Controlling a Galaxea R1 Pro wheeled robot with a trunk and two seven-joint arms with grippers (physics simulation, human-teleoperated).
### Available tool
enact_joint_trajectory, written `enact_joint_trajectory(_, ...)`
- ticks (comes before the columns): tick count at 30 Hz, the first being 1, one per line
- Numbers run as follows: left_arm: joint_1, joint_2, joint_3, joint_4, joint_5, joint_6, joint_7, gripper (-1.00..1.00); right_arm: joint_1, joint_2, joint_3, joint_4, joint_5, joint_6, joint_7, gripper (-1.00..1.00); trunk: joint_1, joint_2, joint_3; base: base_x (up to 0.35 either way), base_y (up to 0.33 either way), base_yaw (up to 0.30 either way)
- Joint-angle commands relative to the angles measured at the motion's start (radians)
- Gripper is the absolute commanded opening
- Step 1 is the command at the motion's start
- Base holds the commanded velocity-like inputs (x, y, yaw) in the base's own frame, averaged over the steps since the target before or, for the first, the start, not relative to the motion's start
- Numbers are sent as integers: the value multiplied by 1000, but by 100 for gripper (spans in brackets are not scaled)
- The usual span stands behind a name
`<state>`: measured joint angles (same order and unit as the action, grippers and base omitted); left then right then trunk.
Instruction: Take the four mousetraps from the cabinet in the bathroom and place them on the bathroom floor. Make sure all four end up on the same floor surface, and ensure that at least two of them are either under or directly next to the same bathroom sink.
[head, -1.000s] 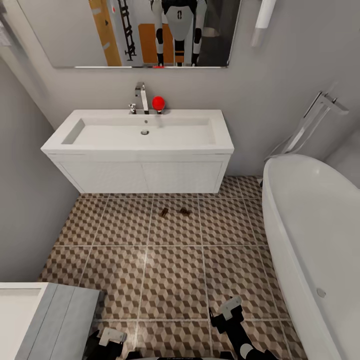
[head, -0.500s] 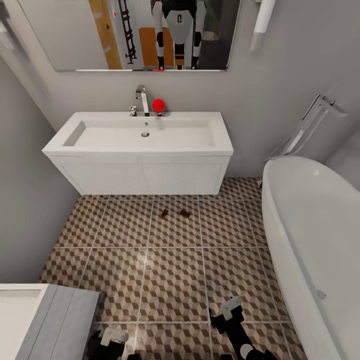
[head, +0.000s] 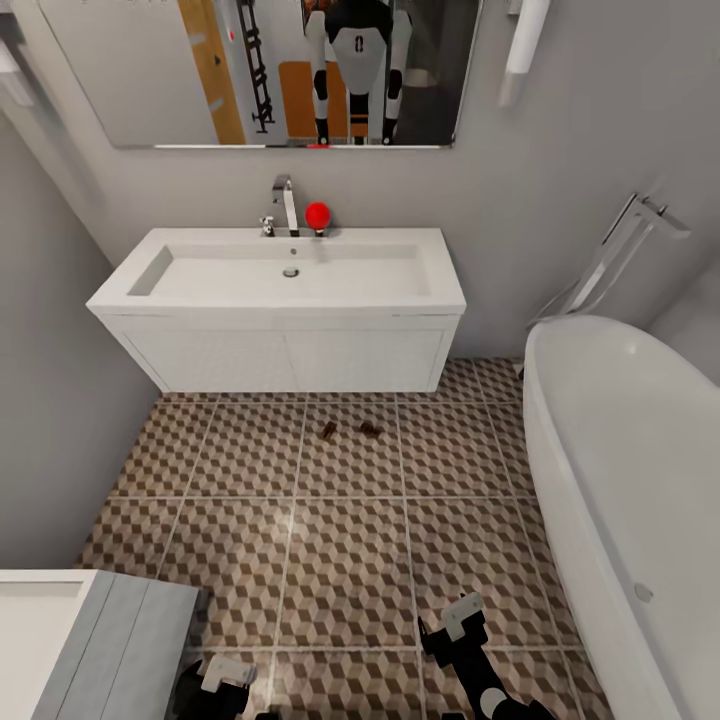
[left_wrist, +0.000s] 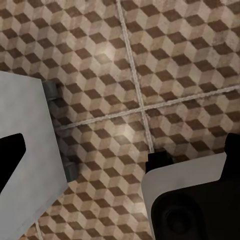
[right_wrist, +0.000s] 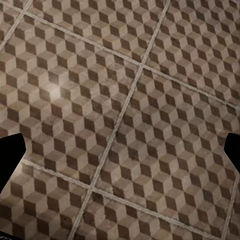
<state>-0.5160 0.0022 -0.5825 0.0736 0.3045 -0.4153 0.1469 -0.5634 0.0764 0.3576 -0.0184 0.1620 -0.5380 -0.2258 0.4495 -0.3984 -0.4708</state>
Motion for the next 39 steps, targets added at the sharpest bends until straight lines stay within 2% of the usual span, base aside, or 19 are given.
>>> enact_joint_trajectory(1, -1, -1, -8, 3, 5, -5, 2, 100, -1, 0, 2, 2, 10, 0, -10, 100, 1, -2, -1, 0, 0, 0)
enact_joint_trajectory(39, -1, -1, -9, 3, 5, -5, 1, 100, 0, 2, 3, 2, 10, 1, -10, 100, 1, -2, 27, 0, 0, 0)
